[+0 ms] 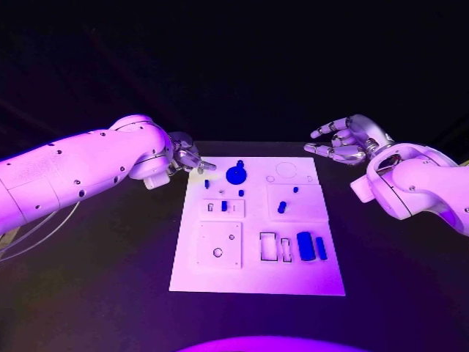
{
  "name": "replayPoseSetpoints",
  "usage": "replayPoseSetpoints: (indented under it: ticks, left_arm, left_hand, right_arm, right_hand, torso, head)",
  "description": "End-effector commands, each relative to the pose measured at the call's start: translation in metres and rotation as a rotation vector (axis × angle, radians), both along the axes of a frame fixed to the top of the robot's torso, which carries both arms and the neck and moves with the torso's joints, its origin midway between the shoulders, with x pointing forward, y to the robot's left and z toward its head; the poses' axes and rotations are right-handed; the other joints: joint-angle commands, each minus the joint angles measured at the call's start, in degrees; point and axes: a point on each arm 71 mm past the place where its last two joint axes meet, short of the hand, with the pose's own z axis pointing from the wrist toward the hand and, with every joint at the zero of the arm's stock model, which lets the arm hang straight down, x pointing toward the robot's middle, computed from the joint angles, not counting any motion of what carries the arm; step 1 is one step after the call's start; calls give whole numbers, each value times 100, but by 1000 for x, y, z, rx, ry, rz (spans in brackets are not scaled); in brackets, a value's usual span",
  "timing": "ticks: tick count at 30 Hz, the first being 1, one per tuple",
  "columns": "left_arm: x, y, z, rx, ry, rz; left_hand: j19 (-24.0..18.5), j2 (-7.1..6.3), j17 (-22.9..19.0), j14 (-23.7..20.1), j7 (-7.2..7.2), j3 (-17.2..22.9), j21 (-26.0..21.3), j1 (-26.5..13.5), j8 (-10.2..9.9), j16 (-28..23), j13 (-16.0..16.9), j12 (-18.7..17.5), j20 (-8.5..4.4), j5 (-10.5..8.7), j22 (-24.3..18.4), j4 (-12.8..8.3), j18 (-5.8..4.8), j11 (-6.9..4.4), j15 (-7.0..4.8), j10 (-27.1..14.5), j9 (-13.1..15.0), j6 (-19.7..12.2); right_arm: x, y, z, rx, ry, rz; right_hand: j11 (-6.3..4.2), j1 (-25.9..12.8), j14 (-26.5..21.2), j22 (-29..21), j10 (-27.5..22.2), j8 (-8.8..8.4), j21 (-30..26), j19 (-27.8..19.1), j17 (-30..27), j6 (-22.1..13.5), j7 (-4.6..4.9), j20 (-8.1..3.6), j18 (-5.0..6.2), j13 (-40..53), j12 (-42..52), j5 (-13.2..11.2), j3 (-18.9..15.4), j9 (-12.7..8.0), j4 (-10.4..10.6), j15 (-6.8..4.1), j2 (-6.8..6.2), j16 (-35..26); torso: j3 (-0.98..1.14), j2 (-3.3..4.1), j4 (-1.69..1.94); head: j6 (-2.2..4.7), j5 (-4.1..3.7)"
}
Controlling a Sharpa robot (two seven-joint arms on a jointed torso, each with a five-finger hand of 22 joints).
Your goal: Assemble the parts on the task board
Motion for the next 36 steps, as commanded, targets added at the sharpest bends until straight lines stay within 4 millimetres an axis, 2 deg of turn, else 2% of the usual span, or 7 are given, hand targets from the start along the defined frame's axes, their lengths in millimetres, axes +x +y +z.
replayPoseSetpoints:
  ticks: [1,7,15,25,36]
  left_arm:
    - [4,0,-2,56,16,-41]
    - [10,1,-9,95,38,-42]
    - [15,-1,-18,115,65,-40]
    - [14,-5,-22,95,95,-43]
    - [13,-7,-26,103,125,-60]
  left_hand:
    - [-27,-14,1468,600,26,-41,-30,55,-36,-12,0,-19,21,34,272,1,-9,2,41,-43,-13,-28]
    - [-33,1,1459,596,28,-55,-34,45,-43,-19,-10,-24,27,30,265,6,-8,6,46,-53,-28,-12]
    - [-40,28,1457,595,34,-120,-39,-12,-68,-19,-17,-25,42,15,260,12,-5,15,57,-73,-74,21]
    - [-20,80,1478,604,26,-207,-26,-99,-74,-4,20,17,54,8,290,13,-11,11,59,-55,-118,86]
    - [-4,146,1502,615,-6,-224,-15,2,-49,14,43,47,51,24,315,-11,-15,-15,40,-35,-144,177]
  right_arm:
    - [0,2,0,-7,-8,18]
    - [0,2,0,-7,-8,19]
    - [-1,3,0,-6,-8,22]
    - [0,4,0,-6,-8,24]
    - [0,5,0,-6,-7,26]
  right_hand:
    - [-35,-65,507,1506,2,38,26,599,1172,-45,5,-39,-83,360,9,29,-3,-8,17,-42,5,-17]
    - [-35,-65,507,1506,2,38,26,599,1172,-45,5,-39,-83,360,9,29,-3,-8,17,-42,5,-17]
    - [-35,-65,507,1506,2,38,26,599,1172,-45,5,-39,-83,360,9,29,-3,-8,17,-42,5,-17]
    - [-35,-65,507,1506,2,38,26,599,1172,-45,5,-39,-83,360,9,29,-3,-8,17,-42,5,-17]
    - [-35,-72,507,1506,2,47,26,599,1173,-50,5,-39,-83,357,9,37,4,-11,10,-42,12,-17]
  torso:
    - [0,8,-10]
    - [-1,5,0]
    - [2,12,-13]
    - [10,-7,1]
    - [10,-8,-3]
  head:
    - [-11,14]
    - [-37,26]
    - [-45,47]
    - [-85,34]
    - [-106,41]
